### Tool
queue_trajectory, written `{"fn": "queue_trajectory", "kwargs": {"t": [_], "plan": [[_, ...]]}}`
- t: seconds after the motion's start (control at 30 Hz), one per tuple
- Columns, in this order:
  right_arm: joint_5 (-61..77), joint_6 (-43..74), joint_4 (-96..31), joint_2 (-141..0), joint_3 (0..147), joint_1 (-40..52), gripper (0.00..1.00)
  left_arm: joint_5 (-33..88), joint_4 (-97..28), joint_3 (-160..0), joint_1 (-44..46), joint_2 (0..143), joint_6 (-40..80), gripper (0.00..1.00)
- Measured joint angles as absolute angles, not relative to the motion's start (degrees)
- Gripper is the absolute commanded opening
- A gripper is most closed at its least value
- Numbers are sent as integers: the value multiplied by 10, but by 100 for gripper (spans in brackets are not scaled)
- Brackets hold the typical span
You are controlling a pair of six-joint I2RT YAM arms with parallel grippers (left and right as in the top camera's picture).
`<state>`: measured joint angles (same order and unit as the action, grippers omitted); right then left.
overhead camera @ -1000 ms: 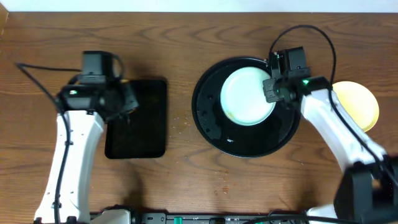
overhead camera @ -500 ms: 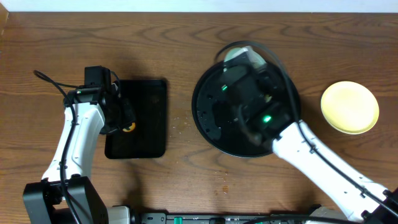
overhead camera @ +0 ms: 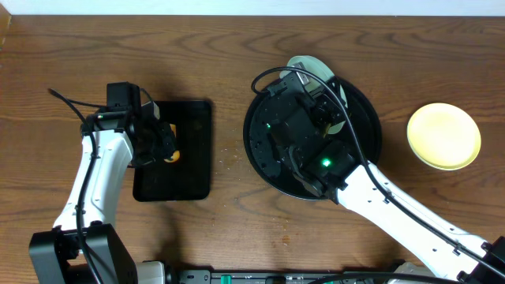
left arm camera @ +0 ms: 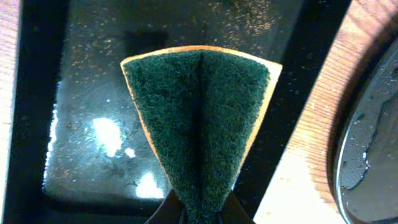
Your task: Clean dirty plates on tray and stack at the side
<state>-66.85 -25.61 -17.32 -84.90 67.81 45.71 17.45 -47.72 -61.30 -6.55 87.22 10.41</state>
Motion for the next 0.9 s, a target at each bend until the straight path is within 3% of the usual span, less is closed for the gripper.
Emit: {"fn": "queue_trajectory", "kwargs": {"t": [0.2, 0.5, 0.9], "plan": [[-623, -247, -224, -849, 678, 456, 1, 196, -473, -613, -65, 872, 104, 8], [-450, -120, -311, -849, 678, 399, 1, 333, -389, -613, -30, 872, 112, 8], [-319, -28, -349, -804, 678, 354, 1, 434, -135, -613, 201, 872, 260, 8]]}}
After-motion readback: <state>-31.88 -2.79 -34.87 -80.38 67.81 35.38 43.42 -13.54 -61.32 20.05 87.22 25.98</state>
